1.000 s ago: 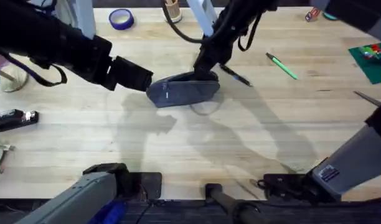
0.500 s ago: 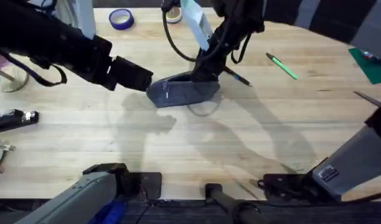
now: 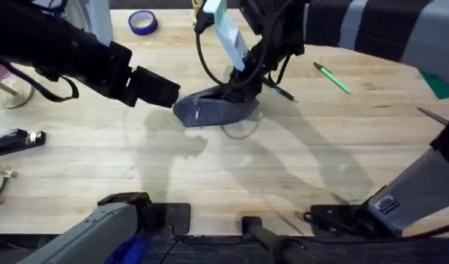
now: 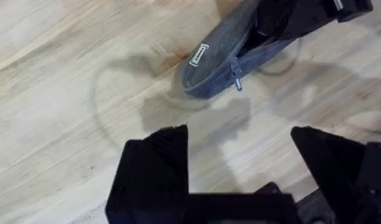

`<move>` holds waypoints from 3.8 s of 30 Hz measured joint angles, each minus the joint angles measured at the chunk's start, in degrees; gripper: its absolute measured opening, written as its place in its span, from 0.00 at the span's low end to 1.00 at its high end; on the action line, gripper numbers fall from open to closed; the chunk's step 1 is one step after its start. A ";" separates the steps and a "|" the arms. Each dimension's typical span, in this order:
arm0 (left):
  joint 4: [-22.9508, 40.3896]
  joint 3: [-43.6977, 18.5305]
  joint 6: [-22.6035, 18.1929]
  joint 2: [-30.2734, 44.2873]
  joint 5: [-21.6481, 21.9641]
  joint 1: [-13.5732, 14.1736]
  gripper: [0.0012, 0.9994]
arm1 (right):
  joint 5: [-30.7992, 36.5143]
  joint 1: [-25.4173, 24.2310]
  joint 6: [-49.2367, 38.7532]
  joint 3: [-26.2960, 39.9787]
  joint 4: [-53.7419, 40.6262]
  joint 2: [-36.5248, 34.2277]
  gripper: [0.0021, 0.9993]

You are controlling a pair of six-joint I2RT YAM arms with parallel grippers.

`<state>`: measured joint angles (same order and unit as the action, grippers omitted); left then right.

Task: Unzip the bag, pick up the pens from the table one at a time and place them inside, then zip the bag closed.

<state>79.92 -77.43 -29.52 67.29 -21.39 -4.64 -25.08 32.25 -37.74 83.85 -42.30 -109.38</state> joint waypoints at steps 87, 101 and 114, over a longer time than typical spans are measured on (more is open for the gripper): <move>0.00 0.01 0.00 -0.01 0.01 0.00 1.00 | 6.13 -18.05 15.50 27.19 -31.65 1.79 1.00; 0.00 0.00 0.00 0.00 0.00 0.00 1.00 | 19.17 -17.03 17.76 20.50 -22.42 1.77 1.00; 0.00 0.00 0.00 0.00 0.02 0.00 1.00 | 21.46 -15.04 18.73 2.29 -5.65 1.75 1.00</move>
<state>79.92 -77.43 -29.52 67.29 -21.37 -4.64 -3.62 17.21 -19.00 86.15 -47.96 -107.63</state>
